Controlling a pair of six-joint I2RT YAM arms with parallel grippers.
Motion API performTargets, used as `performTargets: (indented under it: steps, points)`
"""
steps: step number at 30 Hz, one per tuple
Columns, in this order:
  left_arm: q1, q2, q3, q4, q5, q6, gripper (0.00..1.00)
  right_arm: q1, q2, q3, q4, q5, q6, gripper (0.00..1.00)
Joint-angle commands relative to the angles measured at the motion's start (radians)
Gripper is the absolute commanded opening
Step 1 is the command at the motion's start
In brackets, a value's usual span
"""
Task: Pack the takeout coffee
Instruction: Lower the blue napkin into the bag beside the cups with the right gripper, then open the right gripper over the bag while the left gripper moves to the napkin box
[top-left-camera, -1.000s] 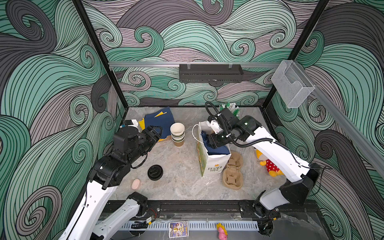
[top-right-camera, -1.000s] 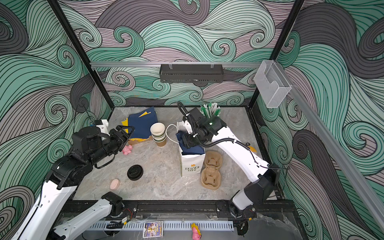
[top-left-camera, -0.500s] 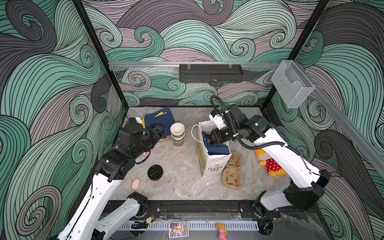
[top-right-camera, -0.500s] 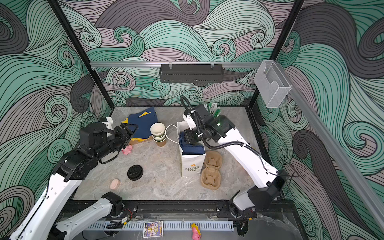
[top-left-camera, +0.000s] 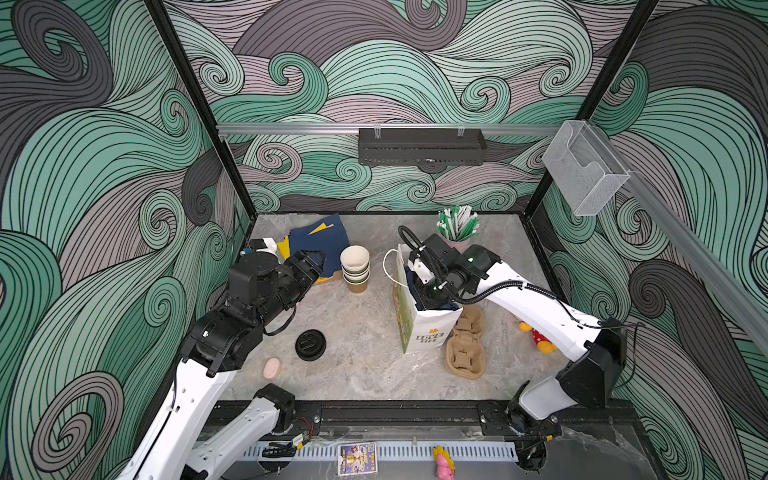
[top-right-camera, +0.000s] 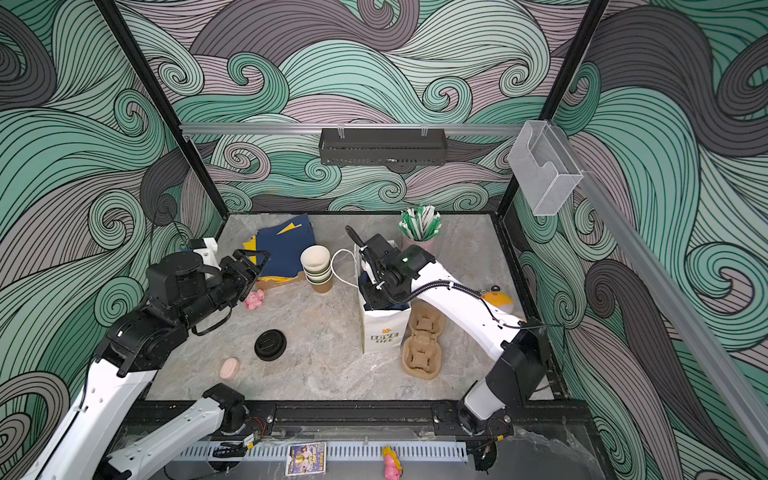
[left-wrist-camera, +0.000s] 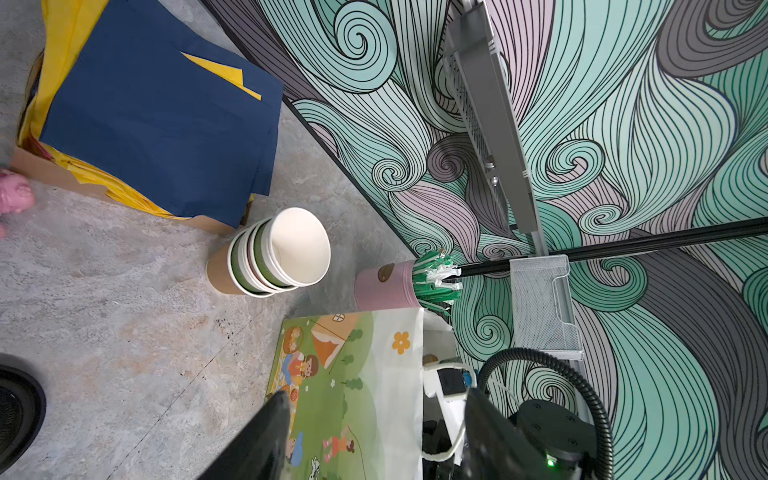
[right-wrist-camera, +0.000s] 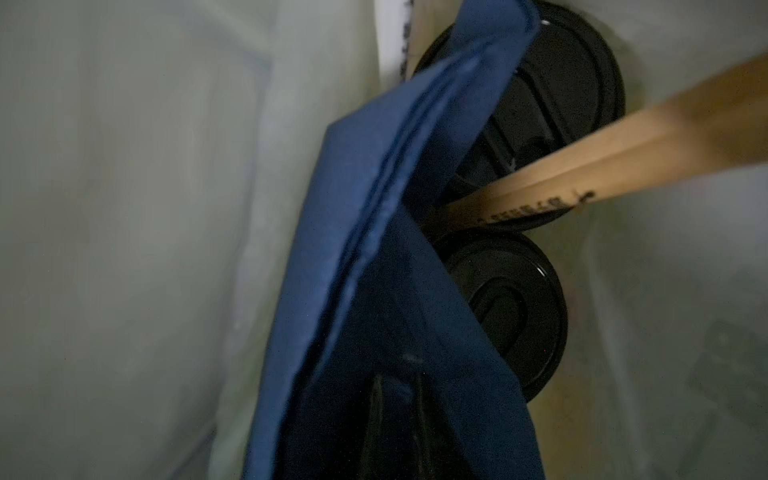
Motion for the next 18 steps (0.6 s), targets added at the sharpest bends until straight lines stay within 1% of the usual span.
performTargets:
  steps: [1, 11, 15, 18]
  points:
    - [-0.003, 0.012, 0.005, -0.014, -0.009, 0.015, 0.69, -0.001, 0.006, -0.007, 0.013, 0.040, 0.039, 0.21]
    - [-0.002, 0.023, 0.009, -0.046, -0.017, 0.043, 0.69, 0.000, 0.030, -0.021, 0.033, 0.051, 0.061, 0.32]
    - [-0.003, 0.027, 0.024, -0.064, -0.021, 0.060, 0.69, 0.002, 0.008, 0.035, 0.009, 0.067, 0.062, 0.37]
    - [-0.002, 0.035, 0.029, -0.069, -0.025, 0.075, 0.69, 0.002, -0.029, 0.098, -0.022, 0.076, 0.054, 0.45]
